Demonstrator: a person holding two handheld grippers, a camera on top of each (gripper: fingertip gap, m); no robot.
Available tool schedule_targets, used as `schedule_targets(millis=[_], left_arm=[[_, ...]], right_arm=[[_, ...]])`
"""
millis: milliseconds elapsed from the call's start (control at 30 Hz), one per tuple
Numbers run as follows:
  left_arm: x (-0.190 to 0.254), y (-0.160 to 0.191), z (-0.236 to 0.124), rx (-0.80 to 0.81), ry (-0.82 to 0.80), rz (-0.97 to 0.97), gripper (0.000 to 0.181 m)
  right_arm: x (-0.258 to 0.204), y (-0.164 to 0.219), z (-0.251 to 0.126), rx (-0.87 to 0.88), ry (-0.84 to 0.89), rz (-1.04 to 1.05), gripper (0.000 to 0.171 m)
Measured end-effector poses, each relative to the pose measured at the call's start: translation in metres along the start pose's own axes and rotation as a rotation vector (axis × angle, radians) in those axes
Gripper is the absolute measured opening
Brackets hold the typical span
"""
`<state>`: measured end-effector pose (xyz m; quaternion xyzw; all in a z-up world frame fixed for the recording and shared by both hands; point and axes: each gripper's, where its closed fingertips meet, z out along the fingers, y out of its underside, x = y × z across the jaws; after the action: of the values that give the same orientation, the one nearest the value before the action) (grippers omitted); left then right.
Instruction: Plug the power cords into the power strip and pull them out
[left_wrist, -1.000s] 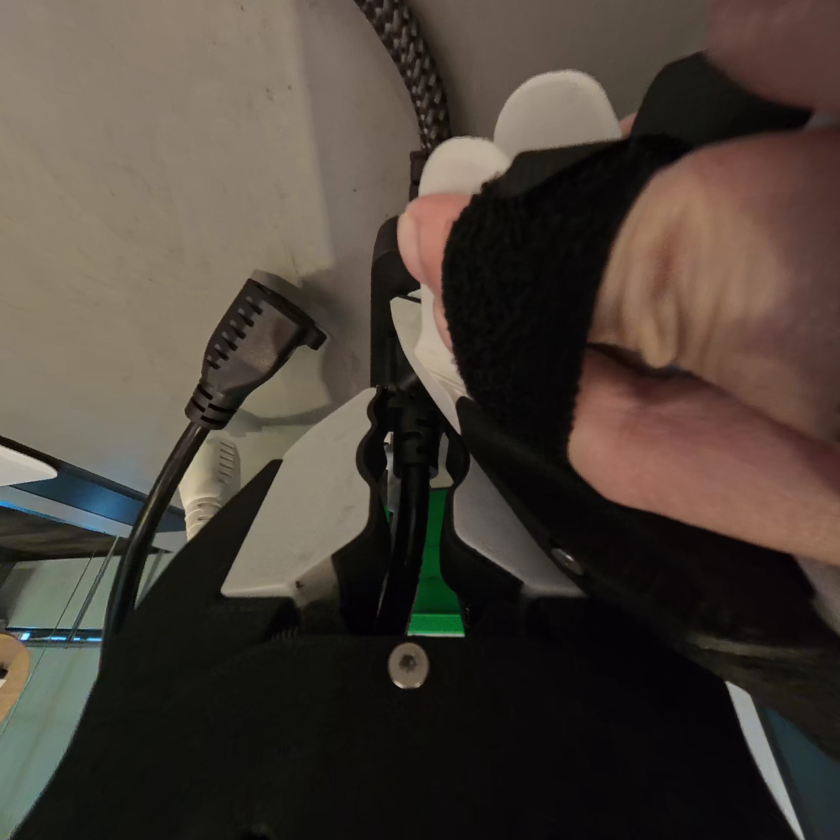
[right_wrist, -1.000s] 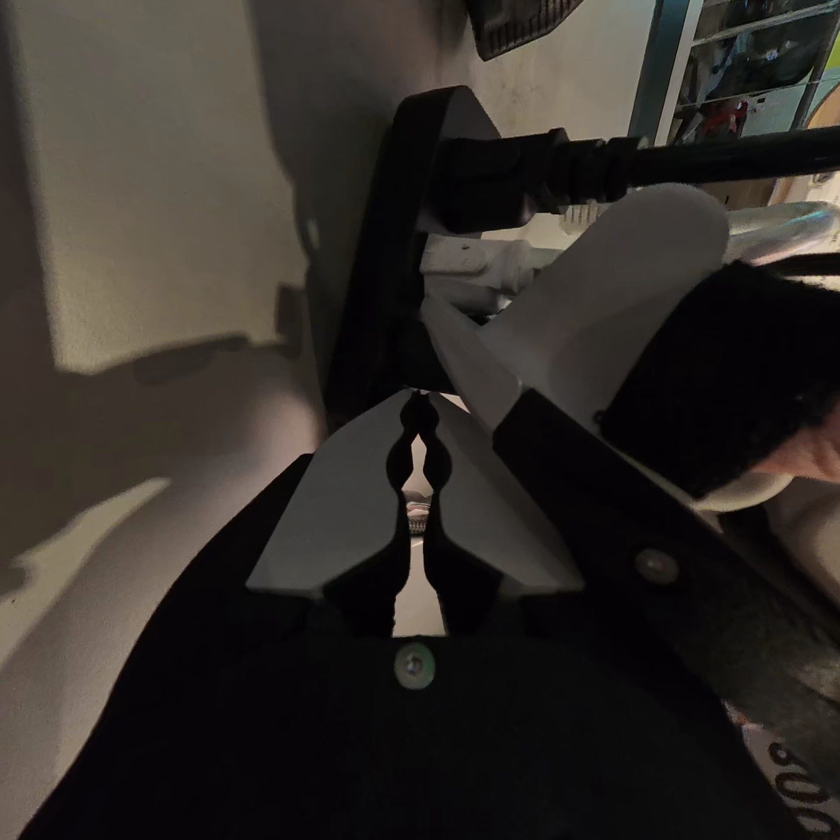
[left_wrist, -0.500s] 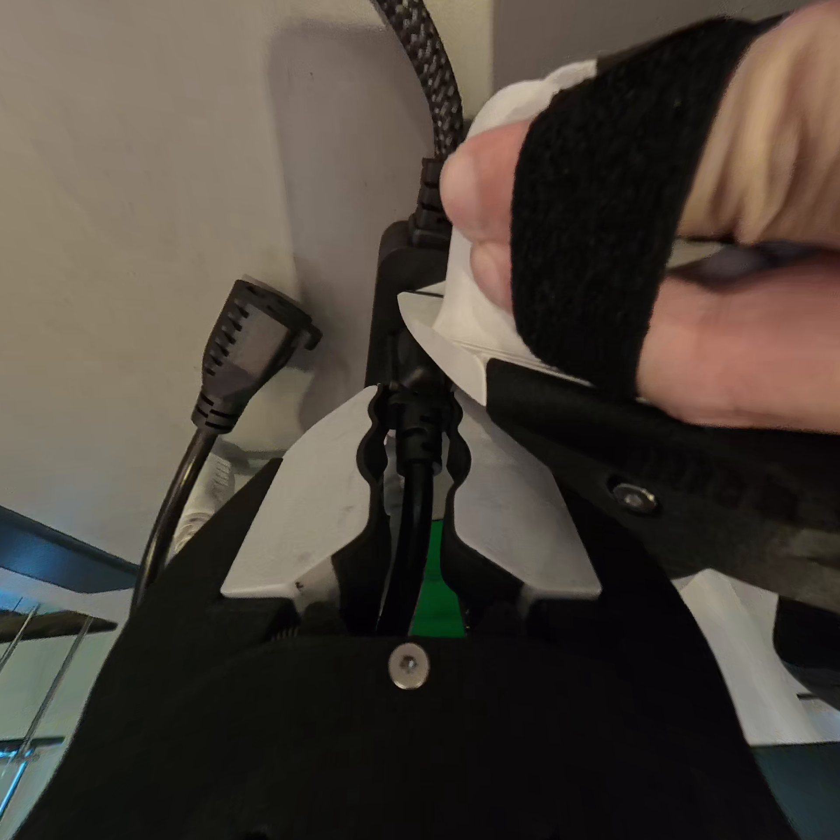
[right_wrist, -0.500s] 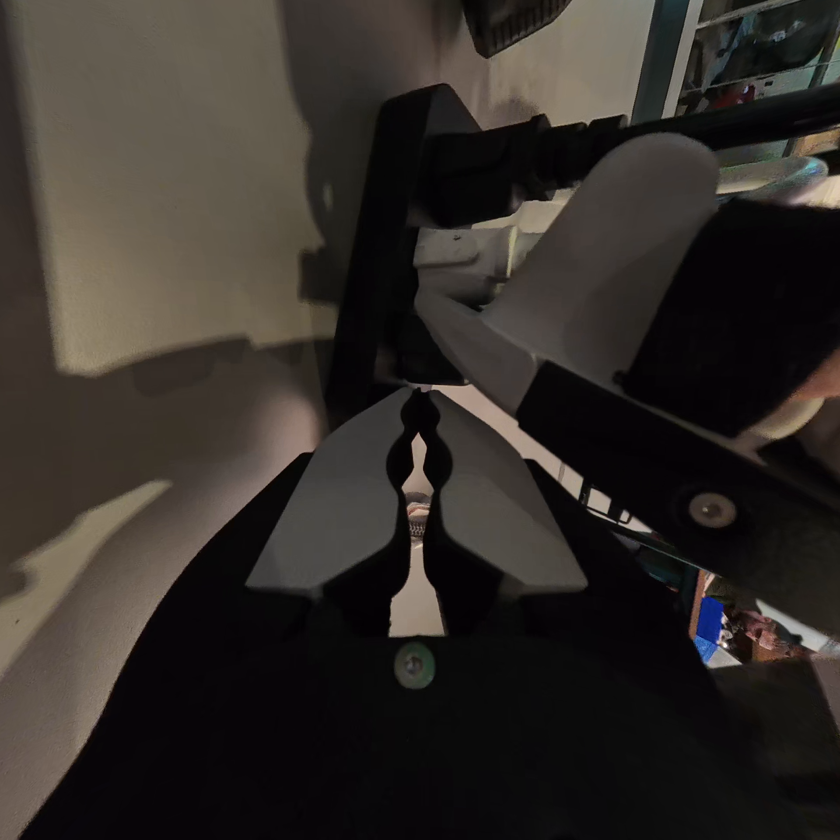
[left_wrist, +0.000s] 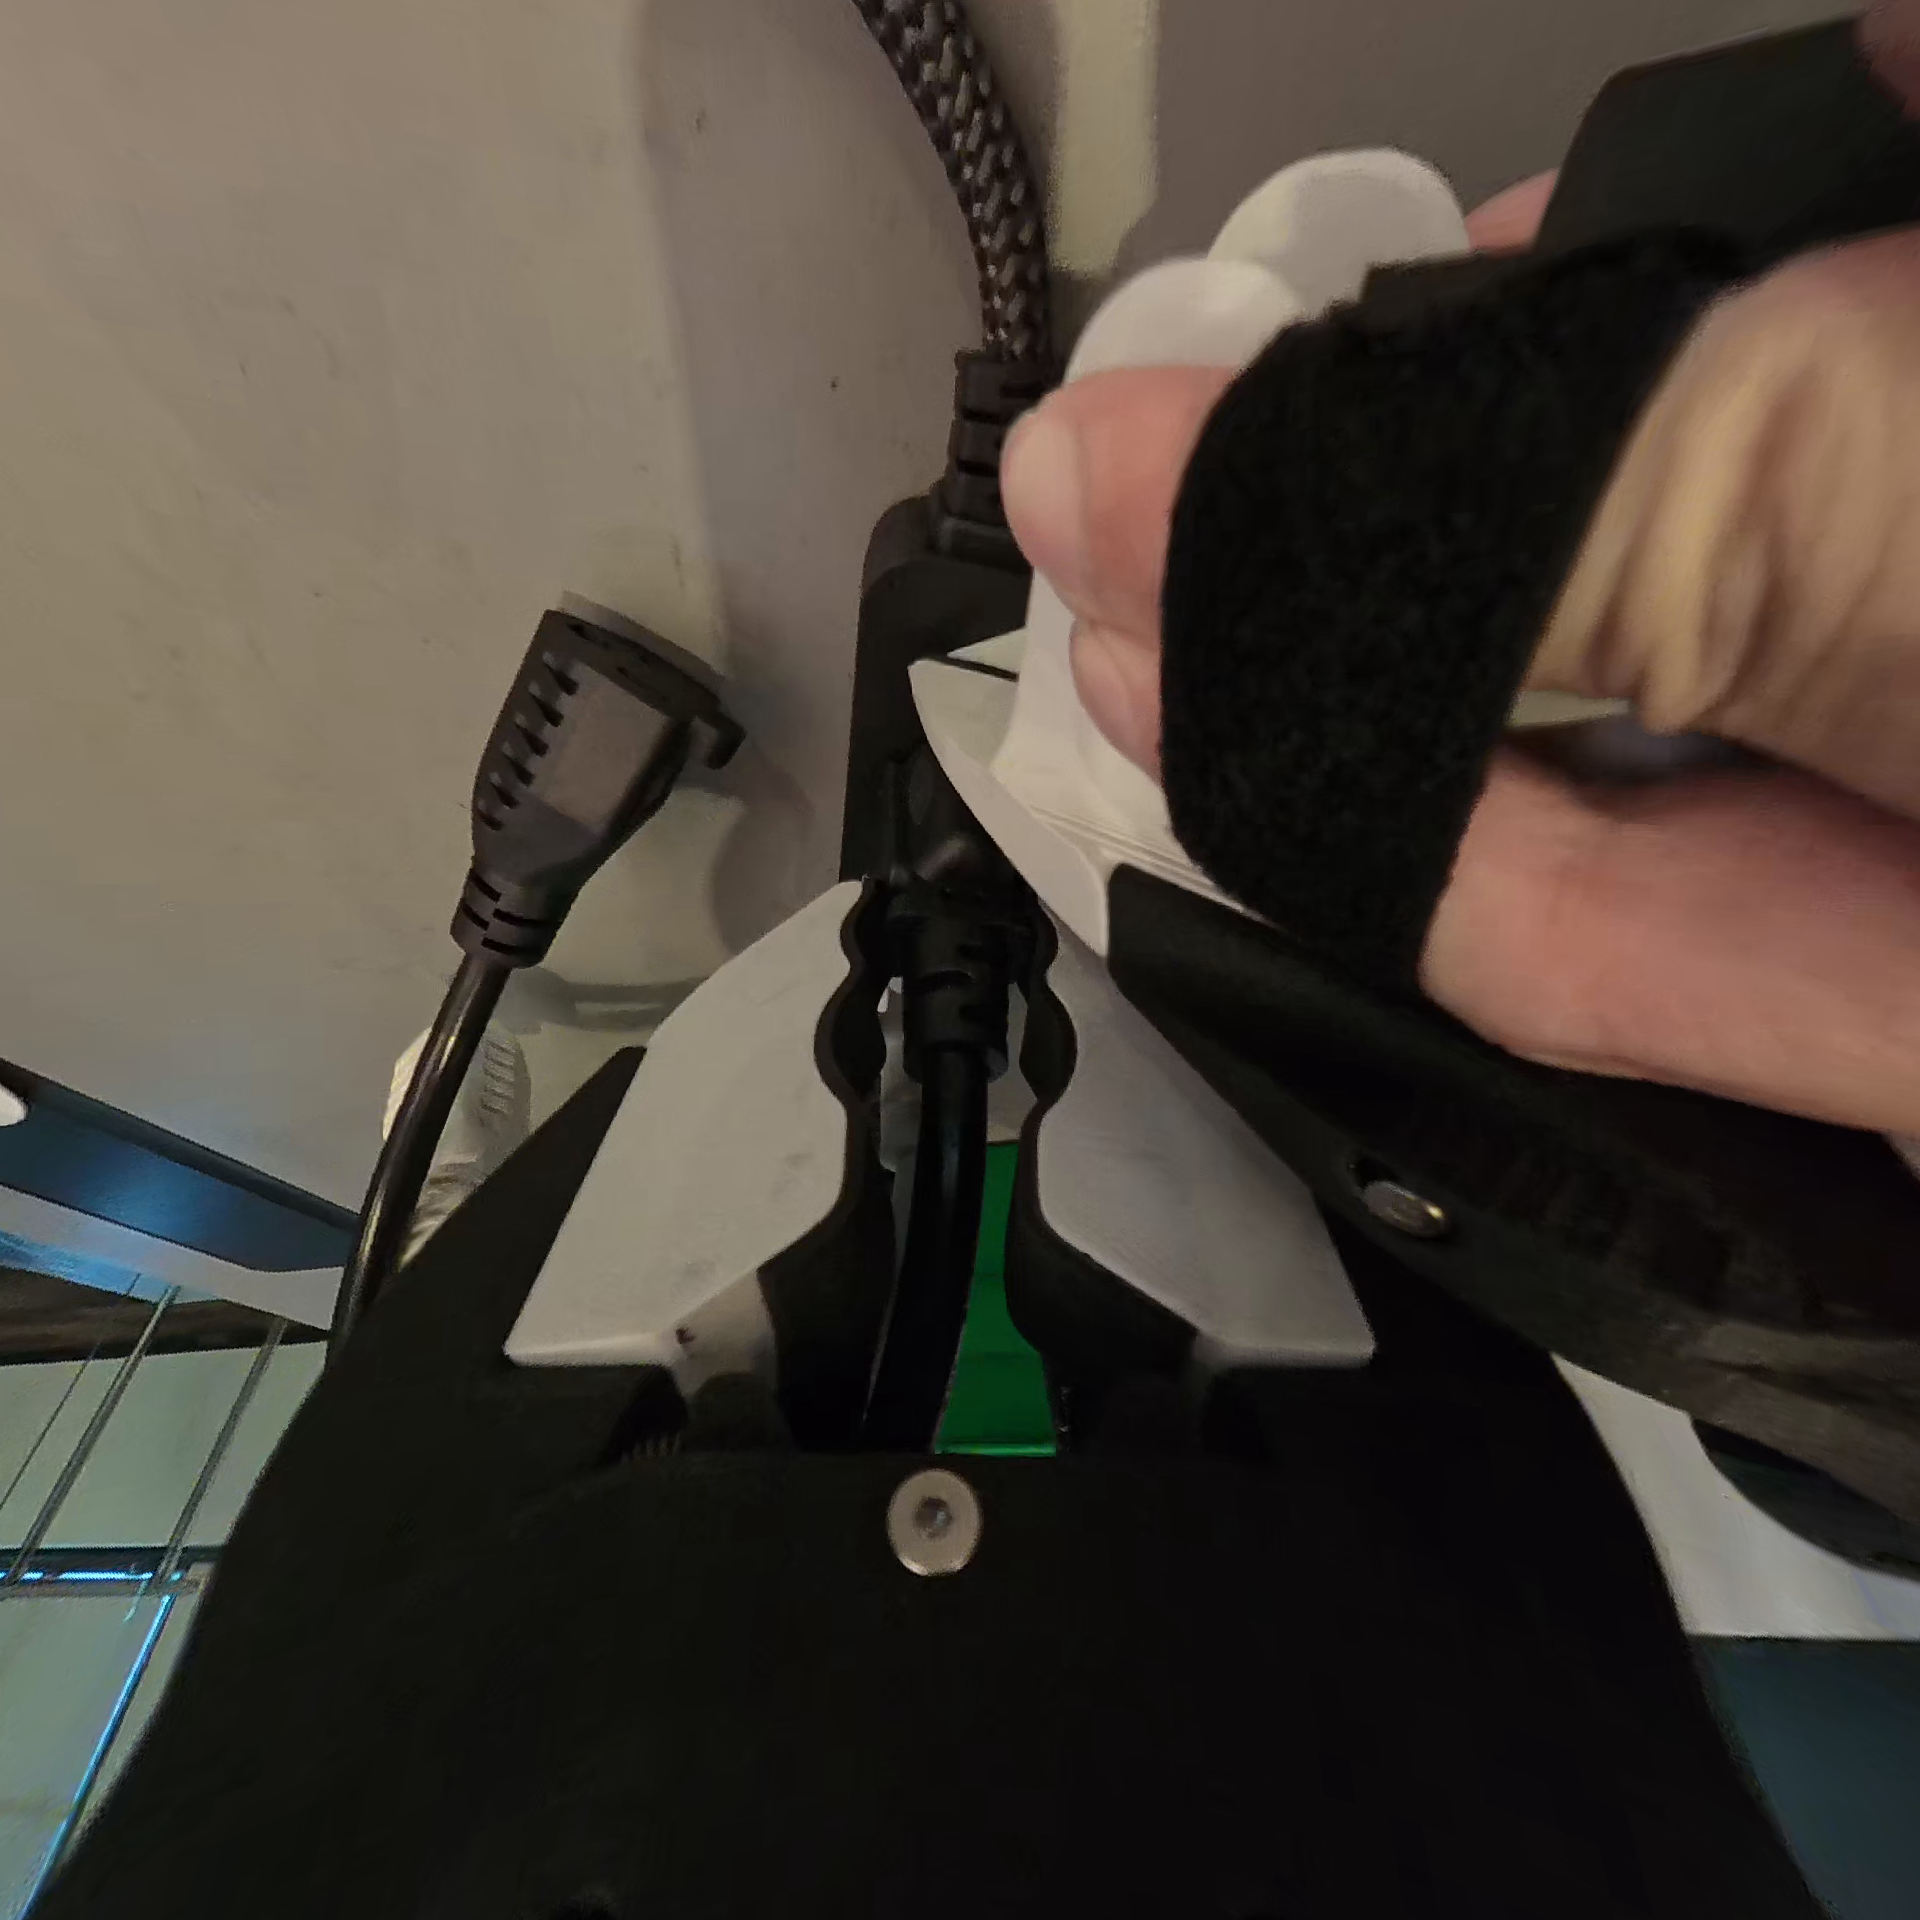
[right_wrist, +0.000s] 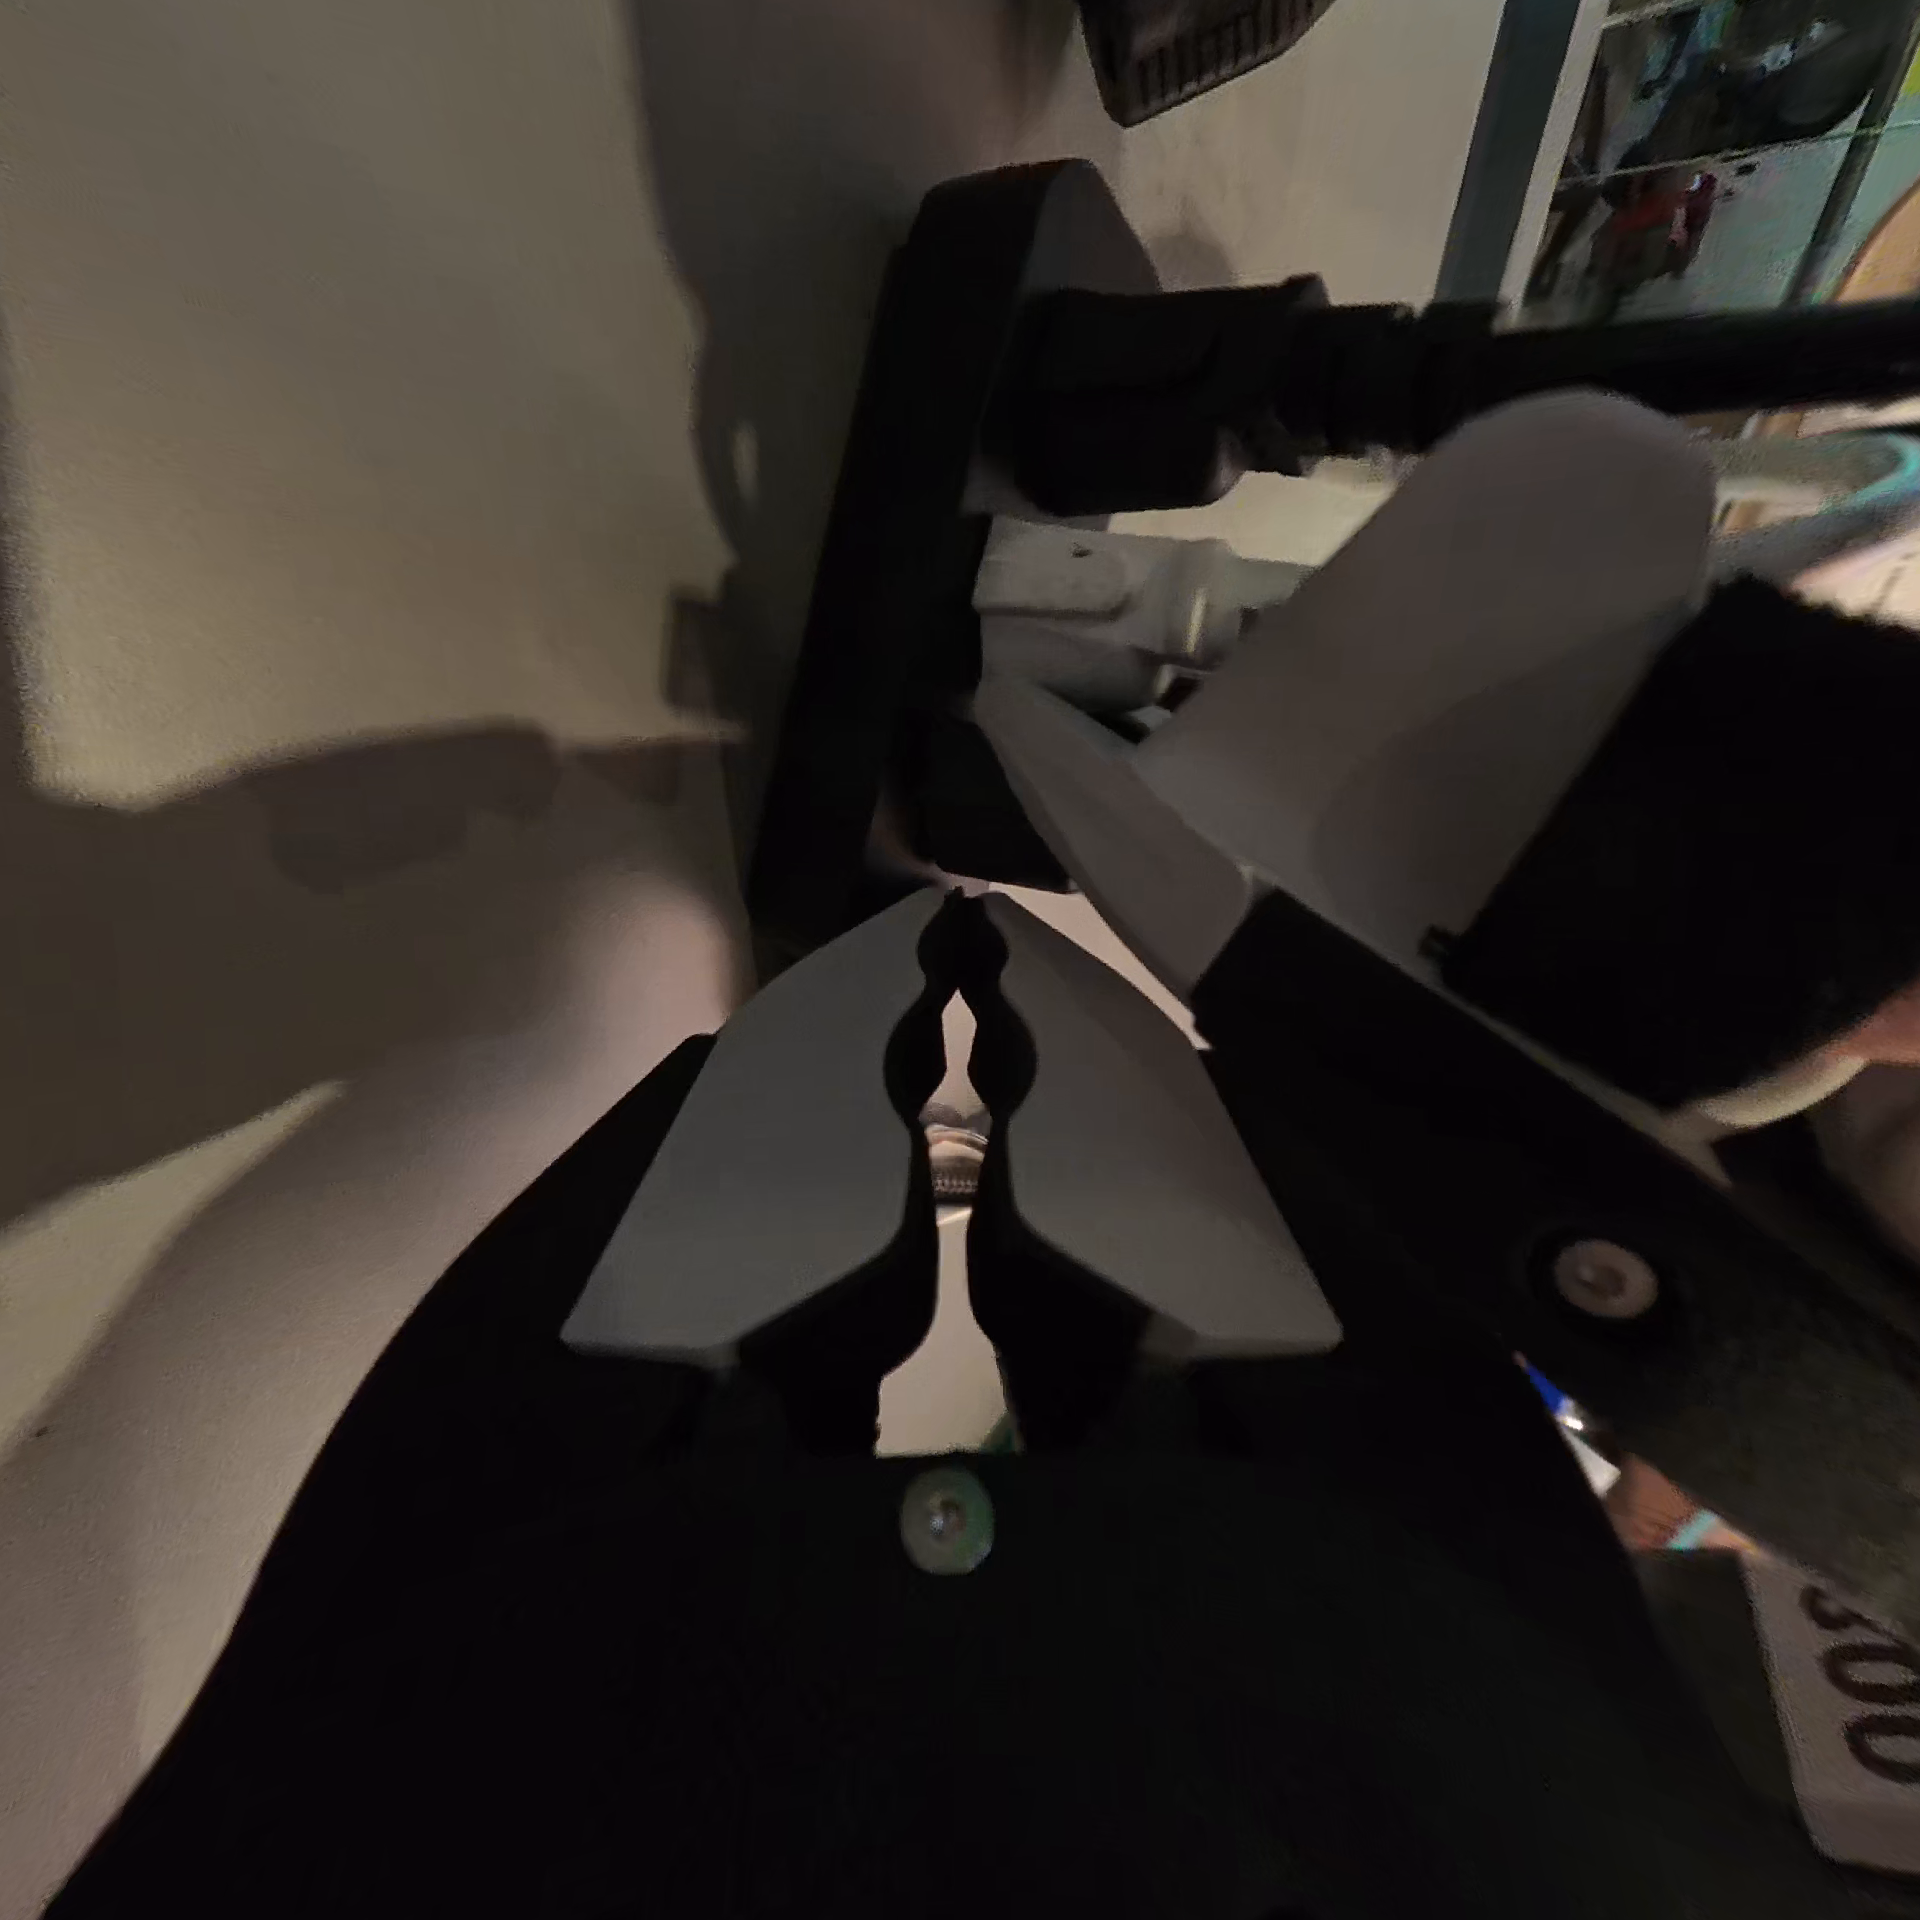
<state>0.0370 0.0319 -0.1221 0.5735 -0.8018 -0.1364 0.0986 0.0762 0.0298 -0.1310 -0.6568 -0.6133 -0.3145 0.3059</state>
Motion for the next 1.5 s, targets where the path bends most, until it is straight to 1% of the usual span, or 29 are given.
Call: schedule_targets(millis=[33, 100, 133, 200, 233, 467, 600, 700, 900, 1000, 1067, 1233, 1400, 1500], left_arm=[[0.0, 0.0, 0.0, -0.006, 0.0, 0.002, 0.018], [-0.001, 0.001, -0.001, -0.014, -0.004, 0.003, 0.021], [-0.001, 0.002, 0.0, -0.019, 0.0, -0.002, 0.018], [-0.001, 0.002, -0.001, -0.022, -0.002, 0.003, 0.018], [-0.001, 0.002, -0.001, -0.026, 0.001, -0.001, 0.021], [-0.001, 0.004, -0.001, -0.03, 0.002, -0.001, 0.021], [0.0, 0.006, 0.003, 0.0, 0.049, -0.033, 0.023], [0.001, 0.004, 0.005, 0.051, 0.094, -0.062, 0.023], [0.0, 0.001, 0.009, 0.047, 0.071, -0.075, 0.023], [-0.003, -0.002, 0.014, 0.049, -0.004, -0.014, 0.024], [-0.002, -0.002, 0.014, 0.049, -0.027, 0.029, 0.031], [-0.005, -0.002, 0.017, 0.064, -0.082, 0.048, 0.039], [-0.004, -0.002, 0.015, 0.063, -0.096, 0.05, 0.028], [-0.002, 0.0, 0.012, 0.062, -0.044, -0.028, 0.024]], right_arm=[[0.0, 0.0, 0.0, -0.005, 0.0, -0.005, 0.003], [0.0, -0.001, 0.0, 0.001, -0.008, 0.001, 0.003], [0.0, -0.001, 0.001, 0.002, -0.005, -0.001, 0.003], [0.001, -0.001, 0.0, -0.008, -0.004, 0.006, 0.003], [0.001, -0.001, 0.001, -0.013, -0.002, 0.006, 0.003], [0.001, -0.002, 0.001, -0.004, 0.001, 0.009, 0.003], [0.001, -0.004, 0.002, 0.017, -0.008, 0.032, 0.003], [0.001, -0.005, 0.003, 0.043, -0.021, 0.022, 0.003], [0.002, -0.007, 0.002, 0.04, 0.011, -0.017, 0.002], [0.003, -0.008, 0.002, 0.056, 0.038, -0.015, 0.001], [0.003, -0.008, 0.001, 0.069, 0.06, -0.018, 0.002], [0.003, -0.01, 0.001, 0.094, 0.088, -0.018, 0.002], [0.003, -0.012, 0.001, 0.137, 0.068, 0.013, 0.002], [0.002, -0.012, 0.001, 0.153, 0.052, 0.058, 0.002]])
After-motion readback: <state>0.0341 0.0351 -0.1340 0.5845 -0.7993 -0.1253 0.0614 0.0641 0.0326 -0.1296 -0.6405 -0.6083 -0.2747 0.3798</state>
